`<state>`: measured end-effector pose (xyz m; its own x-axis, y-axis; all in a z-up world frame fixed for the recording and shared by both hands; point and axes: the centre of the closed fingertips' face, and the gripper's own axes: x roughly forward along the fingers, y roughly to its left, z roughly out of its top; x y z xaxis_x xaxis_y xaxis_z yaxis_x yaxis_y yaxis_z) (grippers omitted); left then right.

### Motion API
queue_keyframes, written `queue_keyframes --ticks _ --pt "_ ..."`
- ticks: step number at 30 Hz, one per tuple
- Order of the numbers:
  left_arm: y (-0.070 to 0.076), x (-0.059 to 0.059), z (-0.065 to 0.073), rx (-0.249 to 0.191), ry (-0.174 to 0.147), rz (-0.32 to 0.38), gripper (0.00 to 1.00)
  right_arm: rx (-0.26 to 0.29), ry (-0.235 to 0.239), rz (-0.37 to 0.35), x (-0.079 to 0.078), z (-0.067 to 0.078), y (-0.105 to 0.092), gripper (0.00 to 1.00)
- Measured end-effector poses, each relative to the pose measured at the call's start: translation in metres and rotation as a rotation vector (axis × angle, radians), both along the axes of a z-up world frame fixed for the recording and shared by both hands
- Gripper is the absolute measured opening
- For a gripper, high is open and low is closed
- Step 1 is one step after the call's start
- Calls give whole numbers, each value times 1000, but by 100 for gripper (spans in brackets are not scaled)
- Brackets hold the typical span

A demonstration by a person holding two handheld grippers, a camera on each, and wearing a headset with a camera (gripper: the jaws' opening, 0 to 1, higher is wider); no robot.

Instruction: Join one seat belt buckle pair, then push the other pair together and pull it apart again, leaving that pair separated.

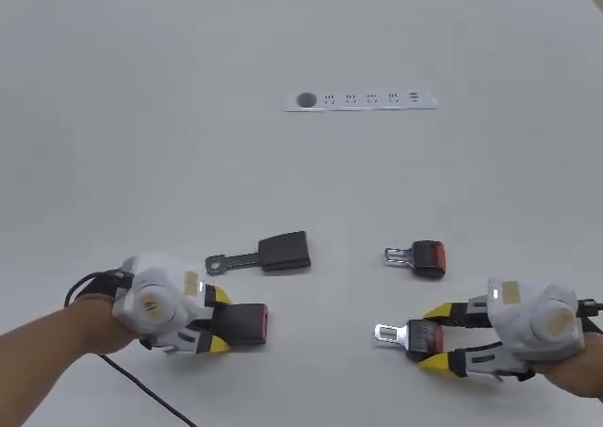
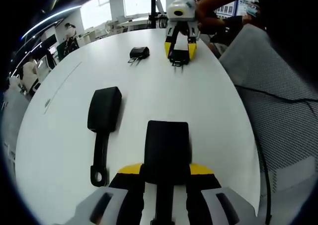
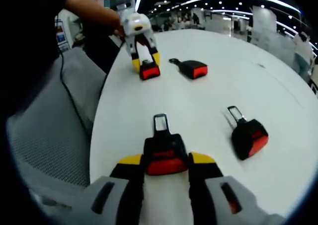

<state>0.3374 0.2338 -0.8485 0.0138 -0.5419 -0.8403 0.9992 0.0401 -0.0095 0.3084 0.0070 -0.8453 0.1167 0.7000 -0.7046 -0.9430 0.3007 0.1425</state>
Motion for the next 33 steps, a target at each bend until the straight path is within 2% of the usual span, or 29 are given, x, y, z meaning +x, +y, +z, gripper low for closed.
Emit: queue_keyframes --ticks 8,15,25,31,33 --pt "0 0 0 3 5 6 33 29 -6 20 6 3 45 35" --pt "0 0 -1 7 9 4 33 22 -12 57 13 3 86 34" --pt "0 1 -2 8 13 10 33 4 -24 113 18 1 118 34" --pt "-2 1 -2 16 10 2 33 -16 -33 132 21 -2 129 34" --pt "-1 1 -2 18 10 1 33 -30 -52 149 21 -3 131 34"
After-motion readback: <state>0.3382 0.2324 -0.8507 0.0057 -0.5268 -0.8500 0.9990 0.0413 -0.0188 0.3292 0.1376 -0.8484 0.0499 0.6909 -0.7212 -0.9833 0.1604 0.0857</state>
